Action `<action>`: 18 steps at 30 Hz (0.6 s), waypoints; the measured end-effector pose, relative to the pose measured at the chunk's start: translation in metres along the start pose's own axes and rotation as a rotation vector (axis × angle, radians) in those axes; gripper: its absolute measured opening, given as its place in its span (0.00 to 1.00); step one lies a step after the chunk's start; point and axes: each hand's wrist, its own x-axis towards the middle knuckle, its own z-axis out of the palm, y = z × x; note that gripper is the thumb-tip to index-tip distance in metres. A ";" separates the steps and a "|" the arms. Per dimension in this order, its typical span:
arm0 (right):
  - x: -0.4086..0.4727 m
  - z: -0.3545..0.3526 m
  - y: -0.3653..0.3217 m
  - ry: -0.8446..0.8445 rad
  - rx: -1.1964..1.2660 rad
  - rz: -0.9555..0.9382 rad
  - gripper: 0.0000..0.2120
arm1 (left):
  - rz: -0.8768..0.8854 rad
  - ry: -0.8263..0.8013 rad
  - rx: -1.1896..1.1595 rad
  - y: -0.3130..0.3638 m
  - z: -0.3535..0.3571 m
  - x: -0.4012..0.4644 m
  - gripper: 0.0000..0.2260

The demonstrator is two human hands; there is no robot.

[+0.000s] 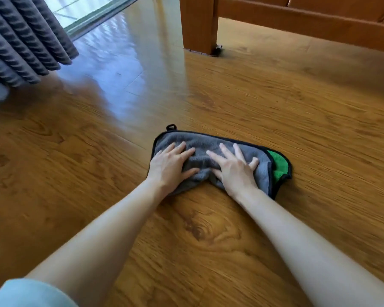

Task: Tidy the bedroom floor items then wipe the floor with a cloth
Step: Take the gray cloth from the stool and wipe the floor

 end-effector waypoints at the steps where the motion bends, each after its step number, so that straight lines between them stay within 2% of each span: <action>1: 0.015 -0.003 0.000 0.000 0.023 0.015 0.23 | -0.003 -0.003 -0.033 -0.003 -0.003 0.015 0.27; 5: 0.073 -0.011 0.004 0.014 0.026 0.039 0.22 | -0.041 -0.021 -0.038 -0.015 -0.013 0.074 0.27; 10: 0.133 -0.019 0.008 0.055 0.034 0.043 0.21 | -0.059 0.031 -0.009 -0.032 -0.011 0.133 0.25; 18: 0.180 -0.028 0.010 0.064 0.033 0.041 0.21 | -0.073 0.044 0.021 -0.044 -0.012 0.178 0.26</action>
